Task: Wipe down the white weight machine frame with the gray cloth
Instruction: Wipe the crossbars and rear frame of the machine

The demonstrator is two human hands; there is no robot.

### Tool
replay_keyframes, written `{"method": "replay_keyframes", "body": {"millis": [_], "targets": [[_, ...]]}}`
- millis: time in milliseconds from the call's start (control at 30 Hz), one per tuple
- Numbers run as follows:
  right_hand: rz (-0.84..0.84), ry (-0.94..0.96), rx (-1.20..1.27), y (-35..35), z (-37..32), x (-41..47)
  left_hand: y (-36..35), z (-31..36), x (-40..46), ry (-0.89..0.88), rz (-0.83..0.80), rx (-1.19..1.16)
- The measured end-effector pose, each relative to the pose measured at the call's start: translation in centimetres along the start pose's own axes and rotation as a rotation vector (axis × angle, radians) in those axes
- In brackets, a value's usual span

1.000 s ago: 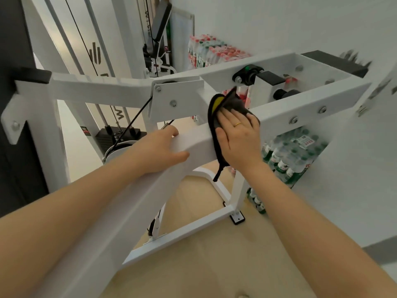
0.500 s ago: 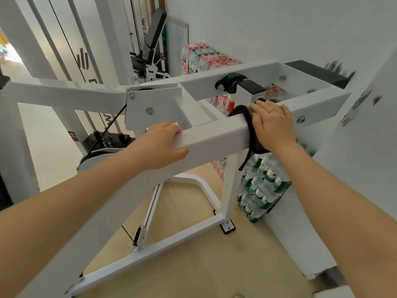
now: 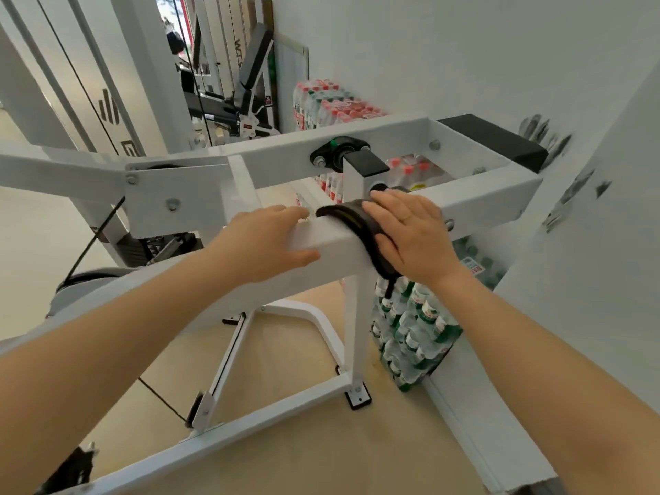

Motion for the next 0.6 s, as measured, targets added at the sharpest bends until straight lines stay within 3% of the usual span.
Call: {"method": "replay_keyframes", "body": {"millis": [167, 300, 600], "targets": [[0.061, -0.227, 0.014, 2.7, 8.4, -2.1, 0.2, -0.2, 0.8, 0.089, 0.000, -0.065], [0.168, -0.287, 0.044, 2.0, 7.5, -2.3, 0.0, -0.6, 0.5, 0.146, 0.006, -0.132], [0.203, 0.030, 0.113, -1.2, -4.3, 0.9, 0.3, -0.6, 0.0, 0.186, 0.100, -0.149]]}}
Point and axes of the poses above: each hand's wrist, its own x-axis towards the middle knuckle, its own y-axis out of the back of the hand, z = x × y, the point moved 10 cm from there along x, towards the middle knuckle, and after that the axes turned 15 degrees about x, right-handed, at the moved point
